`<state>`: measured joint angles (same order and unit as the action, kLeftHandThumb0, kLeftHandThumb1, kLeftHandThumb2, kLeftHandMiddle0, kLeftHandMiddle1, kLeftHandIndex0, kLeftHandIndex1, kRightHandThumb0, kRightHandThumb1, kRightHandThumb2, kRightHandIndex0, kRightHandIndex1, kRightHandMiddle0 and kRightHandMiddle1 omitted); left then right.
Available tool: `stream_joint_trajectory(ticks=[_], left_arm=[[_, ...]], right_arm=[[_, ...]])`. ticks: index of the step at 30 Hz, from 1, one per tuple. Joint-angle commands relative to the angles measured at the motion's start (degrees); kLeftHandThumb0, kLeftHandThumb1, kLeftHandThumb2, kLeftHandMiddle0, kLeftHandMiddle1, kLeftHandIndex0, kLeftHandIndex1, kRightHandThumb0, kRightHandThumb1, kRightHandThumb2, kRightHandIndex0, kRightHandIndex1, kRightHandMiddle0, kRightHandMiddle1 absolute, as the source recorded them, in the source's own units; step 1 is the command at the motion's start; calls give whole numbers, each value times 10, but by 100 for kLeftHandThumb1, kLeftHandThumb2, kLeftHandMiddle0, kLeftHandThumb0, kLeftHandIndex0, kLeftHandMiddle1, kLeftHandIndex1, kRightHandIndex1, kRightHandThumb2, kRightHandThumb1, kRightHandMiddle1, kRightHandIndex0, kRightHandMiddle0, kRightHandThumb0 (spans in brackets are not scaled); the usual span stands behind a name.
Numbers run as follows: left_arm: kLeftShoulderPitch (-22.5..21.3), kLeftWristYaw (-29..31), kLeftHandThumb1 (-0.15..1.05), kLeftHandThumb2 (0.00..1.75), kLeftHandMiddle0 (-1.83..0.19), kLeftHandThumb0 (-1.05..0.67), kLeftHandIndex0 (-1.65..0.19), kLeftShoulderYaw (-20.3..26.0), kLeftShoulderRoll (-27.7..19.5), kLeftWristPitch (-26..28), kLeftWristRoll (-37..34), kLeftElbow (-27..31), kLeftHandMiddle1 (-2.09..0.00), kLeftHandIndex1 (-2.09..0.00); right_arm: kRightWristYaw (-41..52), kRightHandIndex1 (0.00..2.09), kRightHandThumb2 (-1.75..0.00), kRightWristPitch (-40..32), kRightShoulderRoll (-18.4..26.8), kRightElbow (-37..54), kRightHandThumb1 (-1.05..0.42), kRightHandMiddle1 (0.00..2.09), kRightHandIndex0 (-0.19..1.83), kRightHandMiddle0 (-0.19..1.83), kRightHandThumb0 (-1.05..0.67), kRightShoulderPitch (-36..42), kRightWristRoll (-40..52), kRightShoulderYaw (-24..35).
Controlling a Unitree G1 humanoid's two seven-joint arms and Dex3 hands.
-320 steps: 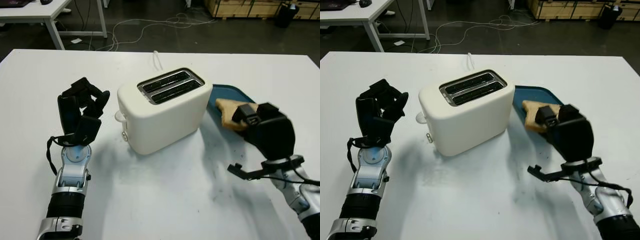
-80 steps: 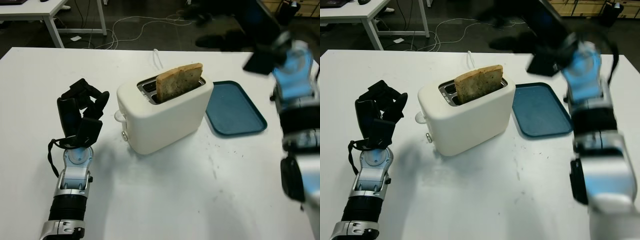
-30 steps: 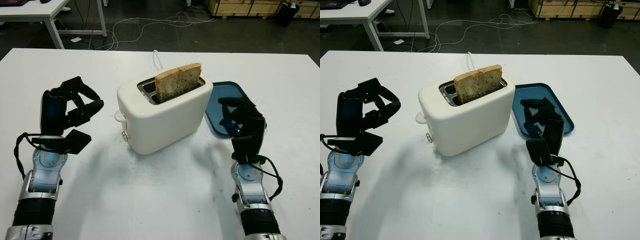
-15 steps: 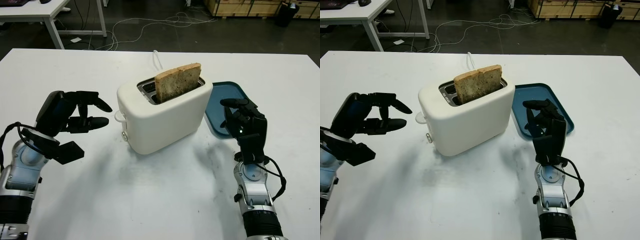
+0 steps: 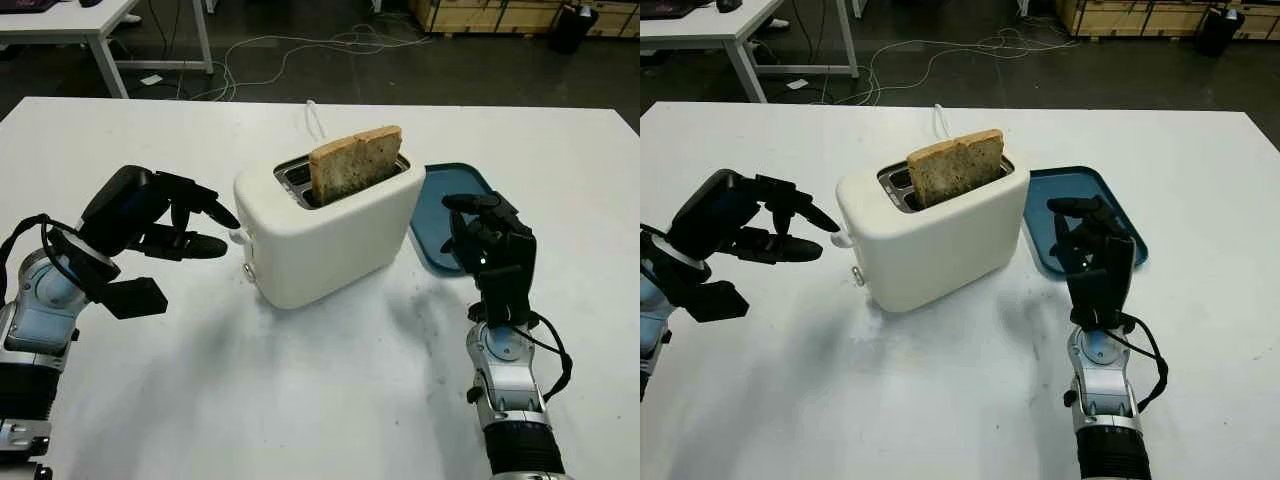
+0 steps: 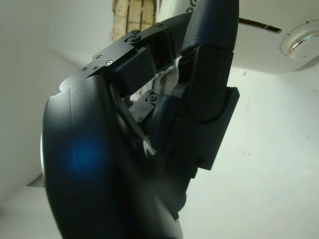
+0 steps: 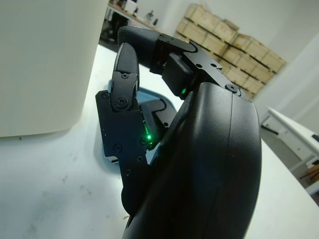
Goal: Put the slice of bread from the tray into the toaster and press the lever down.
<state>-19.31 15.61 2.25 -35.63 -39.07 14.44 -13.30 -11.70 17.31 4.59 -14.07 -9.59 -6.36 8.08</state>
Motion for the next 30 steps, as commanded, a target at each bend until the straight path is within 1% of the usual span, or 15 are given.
stream_joint_trajectory(ticks=[1, 10, 20, 28, 30], left_arm=[[-12, 1, 92, 16, -99, -91, -115, -6, -6, -10, 4, -6, -160, -32], [-21, -1, 92, 16, -99, -89, -114, -14, -9, -16, 18, -17, -162, -32], [-21, -3, 92, 17, -98, -89, -114, -14, -9, -22, 23, -20, -164, -33], [-16, 5, 92, 15, -99, -90, -114, -15, -7, -6, 18, -12, -161, -34], [-16, 10, 92, 14, -100, -89, -114, -18, -7, -3, 16, -13, -157, -34]], right_arm=[[-2, 175, -35, -6, -3, 7, -92, 128, 82, 76, -46, 3, 4, 1], [-4, 175, -35, -14, -5, 16, -92, 125, 79, 75, -45, 4, 6, 4], [2, 175, -35, 0, -3, 11, -92, 125, 78, 74, -44, 4, 10, 4], [8, 175, -35, -2, -1, 16, -92, 133, 80, 73, -43, 5, 18, 3], [9, 175, -35, -3, -2, 18, -92, 133, 79, 72, -44, 5, 19, 3]])
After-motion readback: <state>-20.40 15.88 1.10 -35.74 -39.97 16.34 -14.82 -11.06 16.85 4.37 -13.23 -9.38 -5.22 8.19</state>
